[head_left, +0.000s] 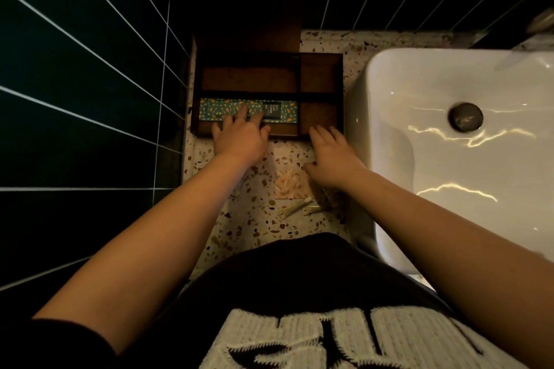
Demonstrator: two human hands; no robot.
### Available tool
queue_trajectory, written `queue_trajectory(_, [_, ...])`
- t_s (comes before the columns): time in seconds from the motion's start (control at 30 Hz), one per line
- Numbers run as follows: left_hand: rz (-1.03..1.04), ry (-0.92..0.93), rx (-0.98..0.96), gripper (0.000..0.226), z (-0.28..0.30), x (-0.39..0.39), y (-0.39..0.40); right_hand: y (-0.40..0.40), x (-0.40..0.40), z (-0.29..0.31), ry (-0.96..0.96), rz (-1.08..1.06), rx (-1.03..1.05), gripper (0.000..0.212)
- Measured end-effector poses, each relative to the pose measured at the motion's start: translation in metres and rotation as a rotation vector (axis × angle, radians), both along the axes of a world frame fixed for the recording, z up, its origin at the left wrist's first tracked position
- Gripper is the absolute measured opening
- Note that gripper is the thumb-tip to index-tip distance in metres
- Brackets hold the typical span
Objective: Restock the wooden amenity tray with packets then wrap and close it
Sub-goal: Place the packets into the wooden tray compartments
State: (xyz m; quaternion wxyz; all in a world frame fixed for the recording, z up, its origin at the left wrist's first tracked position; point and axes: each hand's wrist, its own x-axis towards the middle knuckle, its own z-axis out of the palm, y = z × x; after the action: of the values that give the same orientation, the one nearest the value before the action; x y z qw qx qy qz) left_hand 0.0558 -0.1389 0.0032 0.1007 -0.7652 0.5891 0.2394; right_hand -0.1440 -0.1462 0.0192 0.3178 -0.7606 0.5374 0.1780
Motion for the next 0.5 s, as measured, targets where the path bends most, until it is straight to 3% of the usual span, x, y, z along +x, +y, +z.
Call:
queue_trajectory(0.17, [0.022, 0.033, -0.017, 0.052, 0.001, 0.002, 0.0, -0.001, 0.0, 0.002, 0.001, 0.004, 0.008, 0.085])
queue_trajectory(0.27, [0.076, 0.077, -0.185, 0.044, 0.006, 0.002, 0.011, 0.0, 0.001, 0.006, -0.044, -0.031, 0.004, 0.081])
queue_trajectory(0.4, [0.216, 0.152, -0.429, 0.029, 0.017, 0.003, 0.042, 0.018, -0.001, 0.016, -0.164, -0.014, -0.271, 0.063])
queue_trajectory(0.5, [0.319, 0.192, -0.432, 0.029, 0.014, 0.002, 0.07, 0.037, 0.001, 0.013, -0.245, 0.088, -0.236, 0.045])
